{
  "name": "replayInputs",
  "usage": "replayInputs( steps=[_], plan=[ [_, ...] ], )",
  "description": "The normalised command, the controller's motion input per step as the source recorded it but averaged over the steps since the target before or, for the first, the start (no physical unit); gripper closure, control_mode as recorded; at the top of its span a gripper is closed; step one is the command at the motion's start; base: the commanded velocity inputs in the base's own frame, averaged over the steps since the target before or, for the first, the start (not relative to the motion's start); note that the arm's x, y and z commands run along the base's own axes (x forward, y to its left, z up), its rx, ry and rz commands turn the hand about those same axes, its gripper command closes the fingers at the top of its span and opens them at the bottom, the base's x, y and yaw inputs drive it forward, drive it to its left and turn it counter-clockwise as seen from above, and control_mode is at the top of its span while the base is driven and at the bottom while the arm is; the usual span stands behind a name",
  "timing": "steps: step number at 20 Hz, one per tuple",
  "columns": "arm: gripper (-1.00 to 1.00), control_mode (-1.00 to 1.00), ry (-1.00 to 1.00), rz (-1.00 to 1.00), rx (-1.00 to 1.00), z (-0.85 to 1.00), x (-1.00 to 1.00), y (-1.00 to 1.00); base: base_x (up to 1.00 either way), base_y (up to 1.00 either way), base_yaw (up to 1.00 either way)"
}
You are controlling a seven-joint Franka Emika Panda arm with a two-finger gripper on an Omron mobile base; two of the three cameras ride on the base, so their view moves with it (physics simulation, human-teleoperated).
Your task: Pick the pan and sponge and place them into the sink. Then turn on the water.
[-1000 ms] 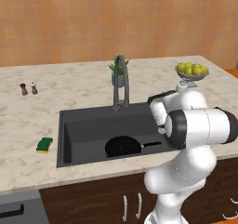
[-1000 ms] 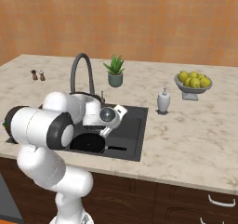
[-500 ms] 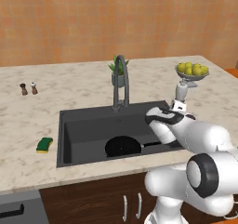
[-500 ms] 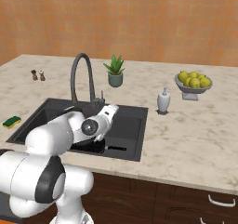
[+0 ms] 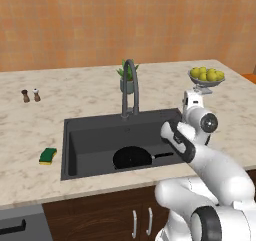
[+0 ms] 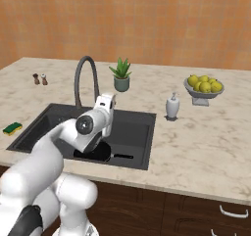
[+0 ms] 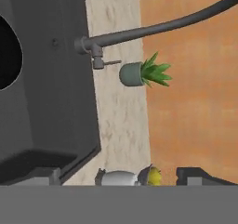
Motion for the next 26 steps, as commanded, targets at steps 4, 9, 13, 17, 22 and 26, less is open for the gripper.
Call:
replayInputs(
  steps=[4, 9, 13, 17, 22, 26],
  plan=[
    [-1.00, -1.00, 0.13, 0.30, -0.36, 1.00, -0.53, 0.00, 0.00, 0.00, 0.00],
    [-1.00, -1.00, 0.13, 0.31, -0.31, 0.90, -0.81, 0.00, 0.00, 0.00, 0.00],
    [-1.00, -1.00, 0.16, 0.36, -0.34, 0.56, -0.80, 0.06, 0.00, 0.00, 0.00],
    [-1.00, -1.00, 0.09, 0.49, -0.36, 0.27, -0.68, 0.39, 0.00, 0.00, 0.00],
    [-1.00, -1.00, 0.07, 0.28, -0.33, 0.05, -0.58, 0.74, 0.00, 0.00, 0.00],
    [-1.00, -1.00, 0.12, 0.07, -0.30, 0.11, -0.30, 1.00, 0.00, 0.00, 0.00]
  ],
)
